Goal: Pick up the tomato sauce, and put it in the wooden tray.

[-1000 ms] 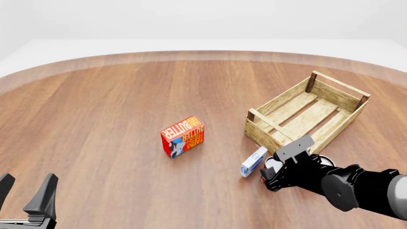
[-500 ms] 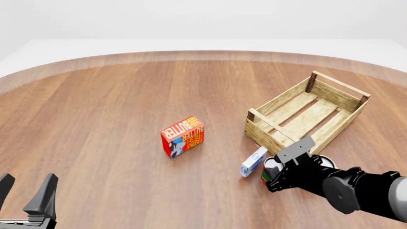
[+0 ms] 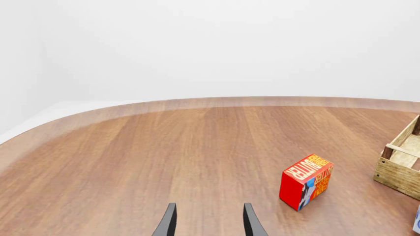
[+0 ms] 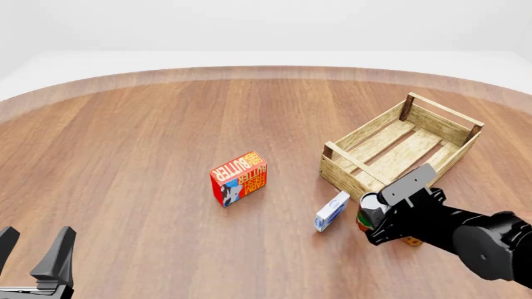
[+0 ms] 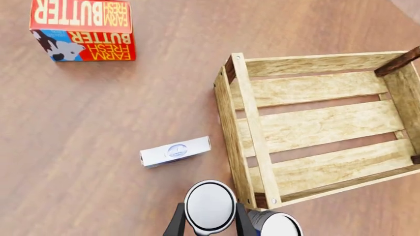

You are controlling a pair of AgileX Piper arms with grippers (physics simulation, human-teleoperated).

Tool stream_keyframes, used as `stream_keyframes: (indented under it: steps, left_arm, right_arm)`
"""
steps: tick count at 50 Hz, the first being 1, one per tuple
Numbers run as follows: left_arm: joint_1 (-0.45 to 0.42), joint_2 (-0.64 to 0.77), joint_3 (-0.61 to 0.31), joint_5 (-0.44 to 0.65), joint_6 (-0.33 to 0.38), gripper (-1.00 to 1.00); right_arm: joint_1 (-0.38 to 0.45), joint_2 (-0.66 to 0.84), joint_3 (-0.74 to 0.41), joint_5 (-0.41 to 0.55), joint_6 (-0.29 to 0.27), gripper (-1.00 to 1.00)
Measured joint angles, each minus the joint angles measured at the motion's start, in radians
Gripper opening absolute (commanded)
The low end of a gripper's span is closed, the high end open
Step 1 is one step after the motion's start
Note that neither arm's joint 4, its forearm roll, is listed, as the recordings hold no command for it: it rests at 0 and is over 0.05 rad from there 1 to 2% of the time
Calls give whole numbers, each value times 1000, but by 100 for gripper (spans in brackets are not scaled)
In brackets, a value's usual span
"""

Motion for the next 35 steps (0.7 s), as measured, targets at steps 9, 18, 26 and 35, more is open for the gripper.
stream_keyframes:
  steps: [9,18,26,35]
  left_arm:
    - [0,0,0,0,0,100]
    - [0,0,0,0,0,100]
    - [0,0,0,0,0,100]
    - [0,0,0,0,0,100]
  right_arm:
    - [3,-151,-99,186,-21,-100]
    - [-25,-234,-264,356,-42,-100]
    - [-66,-200,-455,460,-44,-100]
    - [-118,-88,-629,500,-49,-100]
